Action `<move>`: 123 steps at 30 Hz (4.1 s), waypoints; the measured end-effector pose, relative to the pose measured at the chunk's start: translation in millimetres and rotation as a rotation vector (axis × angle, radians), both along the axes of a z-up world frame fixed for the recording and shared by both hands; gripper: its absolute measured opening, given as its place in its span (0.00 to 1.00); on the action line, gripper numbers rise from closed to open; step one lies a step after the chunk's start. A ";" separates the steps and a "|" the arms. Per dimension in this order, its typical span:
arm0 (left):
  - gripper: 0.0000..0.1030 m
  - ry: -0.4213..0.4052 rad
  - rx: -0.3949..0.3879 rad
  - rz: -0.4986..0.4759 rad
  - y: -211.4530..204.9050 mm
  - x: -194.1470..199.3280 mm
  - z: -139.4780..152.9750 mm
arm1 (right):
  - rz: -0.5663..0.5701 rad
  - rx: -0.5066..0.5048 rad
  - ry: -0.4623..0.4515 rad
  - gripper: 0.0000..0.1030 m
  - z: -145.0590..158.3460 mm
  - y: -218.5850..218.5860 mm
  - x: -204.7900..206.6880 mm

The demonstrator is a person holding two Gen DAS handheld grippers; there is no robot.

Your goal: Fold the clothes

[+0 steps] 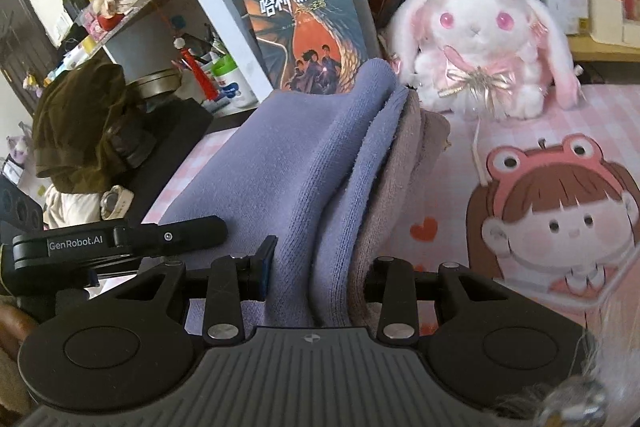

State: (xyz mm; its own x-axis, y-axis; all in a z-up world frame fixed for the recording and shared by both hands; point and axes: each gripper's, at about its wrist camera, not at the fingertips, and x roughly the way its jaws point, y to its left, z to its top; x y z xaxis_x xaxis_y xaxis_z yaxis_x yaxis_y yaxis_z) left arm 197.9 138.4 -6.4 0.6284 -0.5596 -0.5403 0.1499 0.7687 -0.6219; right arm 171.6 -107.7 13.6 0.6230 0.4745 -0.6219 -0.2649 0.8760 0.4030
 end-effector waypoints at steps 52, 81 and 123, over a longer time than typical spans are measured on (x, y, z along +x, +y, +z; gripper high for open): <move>0.97 -0.106 0.536 0.074 -26.9 -109.7 1.8 | -0.400 -0.314 0.039 0.92 -30.0 10.8 -115.5; 1.00 -0.098 0.533 0.037 -33.0 -114.7 0.5 | -0.424 -0.349 0.064 1.00 -30.2 9.0 -124.3; 1.00 -0.014 0.566 0.012 -29.1 -109.6 -10.9 | -0.396 -0.378 0.137 1.00 -41.8 15.5 -121.0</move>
